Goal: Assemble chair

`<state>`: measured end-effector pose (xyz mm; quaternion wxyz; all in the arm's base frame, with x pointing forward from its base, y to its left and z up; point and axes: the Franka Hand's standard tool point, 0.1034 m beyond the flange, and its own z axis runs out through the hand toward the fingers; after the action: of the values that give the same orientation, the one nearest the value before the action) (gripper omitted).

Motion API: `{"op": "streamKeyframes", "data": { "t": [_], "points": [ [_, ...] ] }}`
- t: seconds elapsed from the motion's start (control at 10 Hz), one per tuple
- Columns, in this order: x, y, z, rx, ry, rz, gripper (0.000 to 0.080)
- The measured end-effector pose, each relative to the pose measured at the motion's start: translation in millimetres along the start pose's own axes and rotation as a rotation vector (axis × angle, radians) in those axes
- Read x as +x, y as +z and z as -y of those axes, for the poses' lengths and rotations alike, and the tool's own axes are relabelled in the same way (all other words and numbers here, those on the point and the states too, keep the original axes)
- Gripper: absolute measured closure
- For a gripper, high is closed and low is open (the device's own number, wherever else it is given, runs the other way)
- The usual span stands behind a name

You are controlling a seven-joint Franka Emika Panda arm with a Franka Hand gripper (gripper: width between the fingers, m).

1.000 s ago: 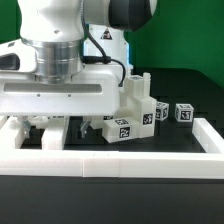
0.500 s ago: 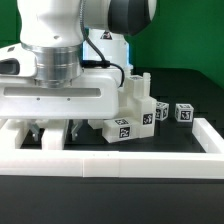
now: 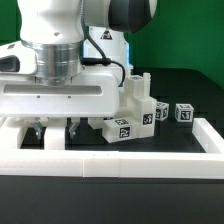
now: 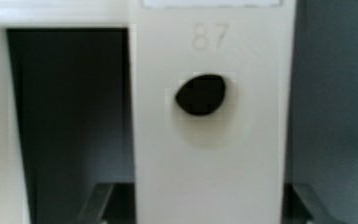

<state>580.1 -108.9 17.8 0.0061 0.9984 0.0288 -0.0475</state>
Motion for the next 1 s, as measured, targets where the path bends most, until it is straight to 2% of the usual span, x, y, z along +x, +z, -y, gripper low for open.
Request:
{"op": "streamKeyframes", "data": {
  "t": [0.2, 0.4, 0.6, 0.7, 1.0],
  "points": [
    [-1.0, -36.8, 1.1, 0.031, -0.001, 0.007, 0.0515],
    [-2.9, -61.1, -4.9, 0.037, -0.004, -0.015, 0.0515],
    [-5.0, -82.8, -0.5, 0.049, 0.011, -0.034, 0.0515],
    [-3.2, -90.9, 5.0, 0.049, 0.017, -0.047, 0.0515],
    [-2.2, -87.6, 7.3, 0.048, 0.030, -0.052, 0.0515]
  ]
}}
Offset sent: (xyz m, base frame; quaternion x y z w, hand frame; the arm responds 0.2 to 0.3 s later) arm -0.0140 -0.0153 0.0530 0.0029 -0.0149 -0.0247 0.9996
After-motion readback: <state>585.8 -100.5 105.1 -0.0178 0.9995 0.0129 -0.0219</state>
